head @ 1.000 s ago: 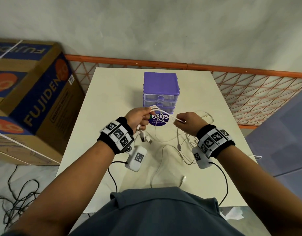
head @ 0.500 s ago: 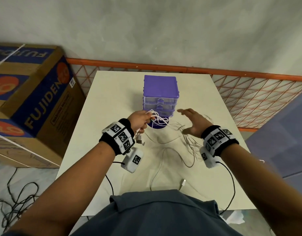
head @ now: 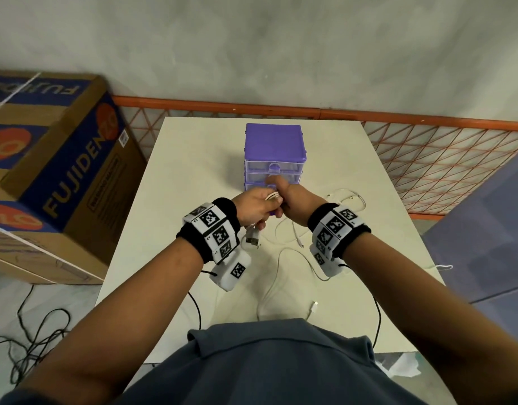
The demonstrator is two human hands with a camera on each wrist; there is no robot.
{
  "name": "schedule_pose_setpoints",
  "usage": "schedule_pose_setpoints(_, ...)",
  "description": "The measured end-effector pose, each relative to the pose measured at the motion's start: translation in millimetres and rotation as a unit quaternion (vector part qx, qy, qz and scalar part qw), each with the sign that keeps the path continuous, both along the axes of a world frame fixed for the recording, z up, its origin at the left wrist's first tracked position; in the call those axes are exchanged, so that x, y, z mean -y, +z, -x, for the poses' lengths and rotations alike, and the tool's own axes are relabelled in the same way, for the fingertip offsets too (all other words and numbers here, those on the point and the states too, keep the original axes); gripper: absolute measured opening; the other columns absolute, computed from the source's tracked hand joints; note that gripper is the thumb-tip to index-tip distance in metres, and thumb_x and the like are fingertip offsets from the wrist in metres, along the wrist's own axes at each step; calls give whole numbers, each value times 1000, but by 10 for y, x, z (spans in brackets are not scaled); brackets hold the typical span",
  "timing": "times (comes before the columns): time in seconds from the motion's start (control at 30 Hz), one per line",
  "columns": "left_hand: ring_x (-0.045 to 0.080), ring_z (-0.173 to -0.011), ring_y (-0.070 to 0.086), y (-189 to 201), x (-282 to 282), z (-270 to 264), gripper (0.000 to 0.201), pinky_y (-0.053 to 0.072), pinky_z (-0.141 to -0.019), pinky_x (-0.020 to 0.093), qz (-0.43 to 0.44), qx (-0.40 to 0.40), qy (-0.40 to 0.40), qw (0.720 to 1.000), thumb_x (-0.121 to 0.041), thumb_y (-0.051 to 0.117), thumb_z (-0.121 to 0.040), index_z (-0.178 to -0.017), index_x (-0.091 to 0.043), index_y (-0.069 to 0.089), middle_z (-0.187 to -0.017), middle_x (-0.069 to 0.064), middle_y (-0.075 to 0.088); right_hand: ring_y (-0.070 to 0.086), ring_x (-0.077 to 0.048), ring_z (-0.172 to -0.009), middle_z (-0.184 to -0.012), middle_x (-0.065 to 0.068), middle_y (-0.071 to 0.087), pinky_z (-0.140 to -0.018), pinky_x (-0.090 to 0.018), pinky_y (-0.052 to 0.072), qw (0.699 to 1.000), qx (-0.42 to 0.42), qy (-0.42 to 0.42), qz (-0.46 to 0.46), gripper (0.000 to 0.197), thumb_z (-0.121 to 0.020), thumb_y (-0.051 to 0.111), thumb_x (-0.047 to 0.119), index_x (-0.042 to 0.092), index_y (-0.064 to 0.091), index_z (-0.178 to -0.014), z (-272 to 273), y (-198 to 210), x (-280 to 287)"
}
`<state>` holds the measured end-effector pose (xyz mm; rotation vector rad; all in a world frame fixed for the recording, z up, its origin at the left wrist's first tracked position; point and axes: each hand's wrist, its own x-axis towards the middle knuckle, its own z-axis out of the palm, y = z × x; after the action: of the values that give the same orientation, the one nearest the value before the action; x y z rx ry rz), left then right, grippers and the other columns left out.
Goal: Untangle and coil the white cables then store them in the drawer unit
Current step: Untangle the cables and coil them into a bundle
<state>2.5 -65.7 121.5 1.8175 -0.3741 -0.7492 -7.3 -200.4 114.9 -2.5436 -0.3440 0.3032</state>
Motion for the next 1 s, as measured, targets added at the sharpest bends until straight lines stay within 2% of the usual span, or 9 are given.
schedule_pose_setpoints(0.1,1,-34,37,-44,-44,12,12,46,-42,16,27,21,-3,999,-9,41,-97,-99,-12,52,-75,0,58,56,-24,-78,-79,-9,65,-71,-27,42,1000,18,-1,21,38,-87,47,4,6,38,-123,9,40,46)
schedule_pose_setpoints(0.2,1,-34,39,-104,-96,6,20,51,-47,17,68,0,33,997,-4,49,-92,-110,-12,55,-76,2,60,61,-32,-87,-96,-19,66,-72,-29,41,999,29,0,37,35,-87,51,8,6,41,-121,18,32,100)
schedule_pose_setpoints(0.33,3,-32,40,-116,-162,-42,23,44,-39,17,120,-63,114,984,3,57,-86,-102,-13,51,-57,-1,64,59,-33,-100,-110,-18,62,-80,-31,42,999,16,-25,32,29,-92,47,14,6,46,-119,24,-68,150)
schedule_pose_setpoints(0.43,1,-37,44,-113,-212,-87,22,44,-42,17,53,-54,58,995,-1,61,-84,-89,-21,54,-54,-9,63,58,-32,-97,-107,-17,64,-77,-29,40,999,15,-22,18,24,-94,43,15,6,52,-114,67,-132,149)
schedule_pose_setpoints(0.57,2,-42,49,-137,-251,-119,23,45,-49,18,5,-22,14,1000,1,58,-86,-86,-22,54,-71,-8,69,58,-31,-99,-110,-15,64,-78,-29,40,999,9,-20,46,26,-95,40,18,9,55,-114,101,-139,151)
schedule_pose_setpoints(0.63,1,-37,47,-132,-202,-89,22,43,-45,17,17,-13,17,1000,4,54,-88,-82,-17,51,-54,-10,66,59,-34,-99,-108,-16,65,-80,-35,44,998,27,-8,60,25,-92,45,18,8,56,-112,120,-121,95)
schedule_pose_setpoints(0.73,2,-35,52,-116,-129,-73,23,41,-38,15,51,-4,41,998,7,54,-87,-79,-14,48,-41,-6,59,60,-34,-95,-105,-21,65,-72,-27,37,999,37,3,26,23,-89,48,8,0,55,-109,141,-60,47)
schedule_pose_setpoints(0.87,3,-46,60,-161,-81,-70,17,39,-40,16,52,-18,48,997,-10,52,-92,-77,-18,48,-49,-9,63,51,-26,-82,-90,-7,54,-60,-14,27,998,62,-23,-19,25,-88,43,-3,-2,53,-111,164,93,221)
schedule_pose_setpoints(1.0,6,-44,53,-231,-41,-11,15,42,-39,19,77,-28,86,993,-18,46,-95,-80,-21,47,-64,-1,53,44,-15,-77,-90,-2,55,-65,-13,28,998,64,-15,-25,30,-88,44,-3,3,57,-114,210,106,303)
